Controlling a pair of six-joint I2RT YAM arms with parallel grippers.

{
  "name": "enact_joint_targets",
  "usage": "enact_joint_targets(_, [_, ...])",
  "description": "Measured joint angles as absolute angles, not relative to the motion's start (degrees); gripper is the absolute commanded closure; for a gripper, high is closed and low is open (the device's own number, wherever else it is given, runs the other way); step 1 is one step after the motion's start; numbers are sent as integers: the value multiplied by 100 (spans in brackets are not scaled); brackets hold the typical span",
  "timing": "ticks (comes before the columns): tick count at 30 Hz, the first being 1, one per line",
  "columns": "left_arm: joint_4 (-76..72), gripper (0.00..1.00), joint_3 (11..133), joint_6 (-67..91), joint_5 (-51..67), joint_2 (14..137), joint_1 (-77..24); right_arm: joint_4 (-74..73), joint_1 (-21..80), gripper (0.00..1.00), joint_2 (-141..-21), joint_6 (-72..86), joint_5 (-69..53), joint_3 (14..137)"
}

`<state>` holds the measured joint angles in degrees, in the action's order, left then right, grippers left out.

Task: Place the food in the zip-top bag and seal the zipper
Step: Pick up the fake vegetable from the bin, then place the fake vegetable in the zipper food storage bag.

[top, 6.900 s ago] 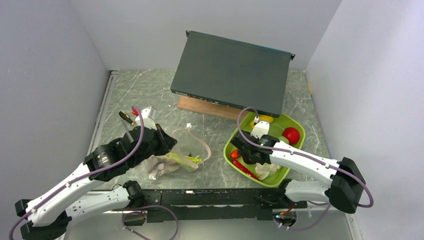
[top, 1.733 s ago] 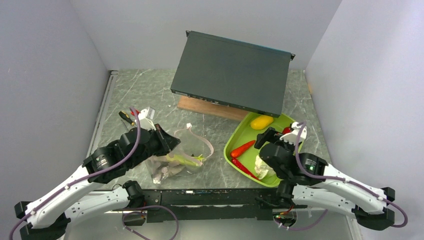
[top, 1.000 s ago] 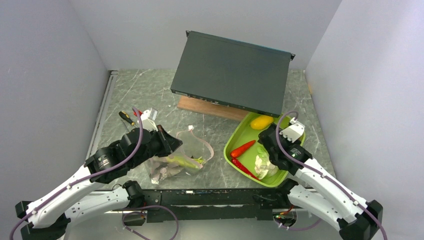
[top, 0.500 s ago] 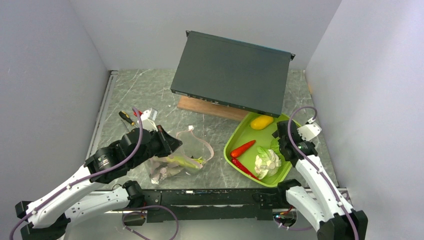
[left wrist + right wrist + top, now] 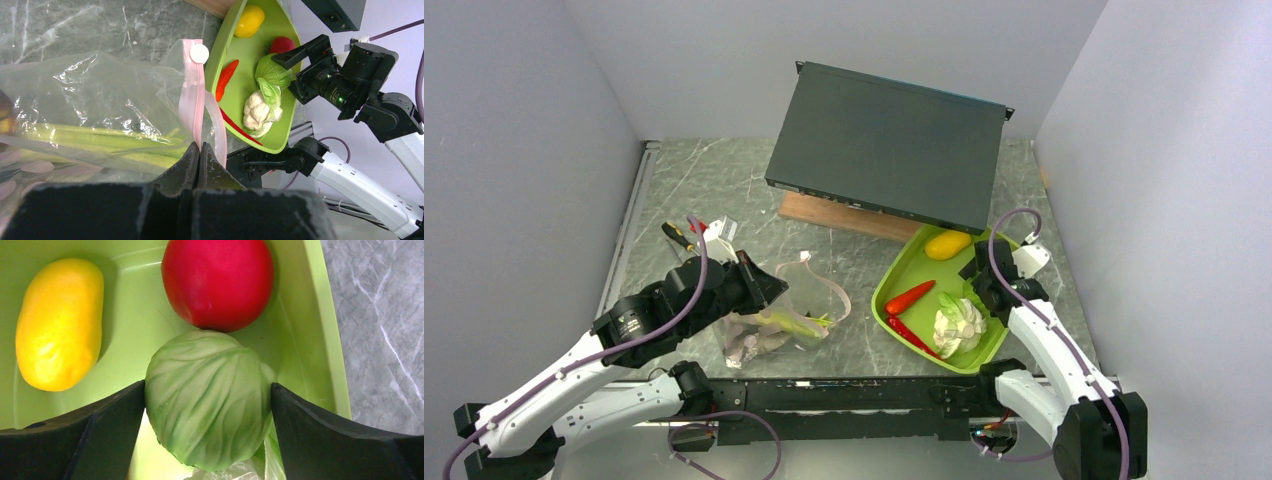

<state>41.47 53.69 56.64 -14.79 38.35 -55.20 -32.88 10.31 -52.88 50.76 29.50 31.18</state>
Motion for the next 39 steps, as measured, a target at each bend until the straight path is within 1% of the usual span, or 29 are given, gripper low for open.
enact_joint_targets(1, [4147,100,5369,5664,-1476,3835,-5520,-3291,1031,21,-5266,5043,2950,3118])
enact_joint_targets(3, [4147,100,5369,5664,-1479,3835,-5520,-3308,1028,33,-5164,4982,2941,3118])
enact_joint_targets(6, [4145,100,5369,5664,-1479,3835,-5520,-3363,1026,68,-4974,4906,2840,3120])
enact_joint_targets(7, [4145,100,5369,5664,-1479,3835,-5520,-3391,1028,76,-4915,4882,2808,3124])
enact_joint_targets(9, [4143,100,5369,5664,-1476,3837,-5520,-3483,1031,90,-4827,4851,2757,3173])
enact_joint_targets(12, [4143,100,5369,5664,-1461,3852,-5520,-3693,1031,100,-4735,4834,2740,3385])
enact_joint_targets(19, [4143,100,5369,5664,-1441,3846,-5520,-4093,1031,100,-4462,4748,2888,4128])
enact_joint_targets(23, [4143,100,5369,5664,-1441,3846,-5520,-4440,1031,100,-4348,4720,3166,4552])
enact_joint_targets(29, [4143,100,5369,5662,-1441,3846,-5520,-4904,1031,100,-4383,4458,3944,5675])
enact_joint_targets(32, [4143,100,5369,5642,-1441,3848,-5520,-4838,1031,100,-4449,4156,3997,6307])
enact_joint_targets(35, [4143,100,5371,5631,-1441,3865,-5520,-4233,1031,100,-4340,3695,3474,6619])
enact_joint_targets(38, [4143,100,5371,5621,-1441,3885,-5520,-3395,1031,100,-4093,3282,2200,6626])
enact_joint_targets(39, [4143,100,5371,5621,-1441,3885,-5520,-3059,1022,100,-4069,3192,1538,6628])
